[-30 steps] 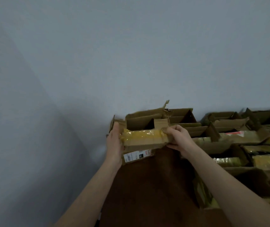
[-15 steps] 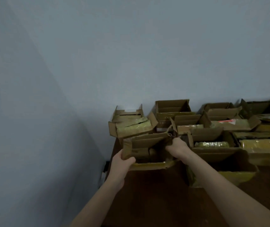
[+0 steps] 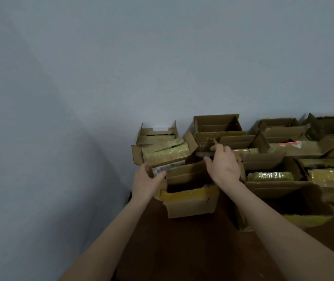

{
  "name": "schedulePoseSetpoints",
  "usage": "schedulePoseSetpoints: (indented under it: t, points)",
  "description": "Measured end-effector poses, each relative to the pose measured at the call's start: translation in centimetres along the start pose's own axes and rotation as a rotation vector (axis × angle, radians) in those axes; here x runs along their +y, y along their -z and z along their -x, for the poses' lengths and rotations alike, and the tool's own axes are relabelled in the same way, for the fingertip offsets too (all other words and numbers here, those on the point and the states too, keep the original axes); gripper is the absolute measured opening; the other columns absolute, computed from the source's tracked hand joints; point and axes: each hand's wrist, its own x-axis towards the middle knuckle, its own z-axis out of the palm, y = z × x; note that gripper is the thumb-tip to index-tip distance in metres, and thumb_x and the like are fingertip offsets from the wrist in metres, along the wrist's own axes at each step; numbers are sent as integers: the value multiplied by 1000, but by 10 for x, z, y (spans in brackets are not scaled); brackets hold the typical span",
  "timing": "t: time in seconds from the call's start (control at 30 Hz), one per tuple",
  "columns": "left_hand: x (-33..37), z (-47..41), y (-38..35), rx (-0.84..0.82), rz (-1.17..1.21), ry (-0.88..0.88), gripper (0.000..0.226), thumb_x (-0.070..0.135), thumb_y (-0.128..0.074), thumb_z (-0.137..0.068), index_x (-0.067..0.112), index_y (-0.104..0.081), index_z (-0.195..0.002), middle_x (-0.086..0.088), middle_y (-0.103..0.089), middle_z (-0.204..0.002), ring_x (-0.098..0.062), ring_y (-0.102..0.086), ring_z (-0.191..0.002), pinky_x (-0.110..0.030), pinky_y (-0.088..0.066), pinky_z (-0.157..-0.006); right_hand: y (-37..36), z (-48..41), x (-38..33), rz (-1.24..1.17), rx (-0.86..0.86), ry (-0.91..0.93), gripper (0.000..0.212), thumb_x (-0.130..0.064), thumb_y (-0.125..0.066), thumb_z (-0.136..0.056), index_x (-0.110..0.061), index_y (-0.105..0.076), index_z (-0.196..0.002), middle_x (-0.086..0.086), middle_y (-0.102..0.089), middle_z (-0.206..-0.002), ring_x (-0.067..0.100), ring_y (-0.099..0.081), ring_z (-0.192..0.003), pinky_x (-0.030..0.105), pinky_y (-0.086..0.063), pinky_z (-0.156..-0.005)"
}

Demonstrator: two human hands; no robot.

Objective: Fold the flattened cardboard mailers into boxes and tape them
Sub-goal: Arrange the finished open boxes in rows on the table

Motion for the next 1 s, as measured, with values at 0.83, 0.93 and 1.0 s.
schedulePoseSetpoints:
  t: [0.83,0.93,1.0]
  points:
    - [3,-176,10,-461,-1026,-561,52,43,-35,-100,36,-21,-150,0,-36,-147,-21,-43,-126,-37,-40,-102,-68,-80,-60,562,-422,510,73,-47,-76,-74,-19,-44,-132,4,-50,-125,23,-47,-117,37,-43,-92]
    - [-2,-174,13,-406,-968,-579,57,51,-38,-97,39,-20,-149,-1,-32,-152,-23,-36,-135,-45,-27,-113,-67,-75,-60,523,-388,534,57,-40,-75,-78,-18,-50,-123,6,-56,-124,25,-51,-116,37,-42,-92]
    - [3,-175,19,-445,-847,-563,68,59,-49,-88,41,-21,-148,-3,-29,-152,-24,-35,-135,-47,-29,-112,-64,-70,-59,488,-370,549,33,-30,-70,-84,-20,-54,-111,4,-61,-115,24,-57,-107,35,-44,-83]
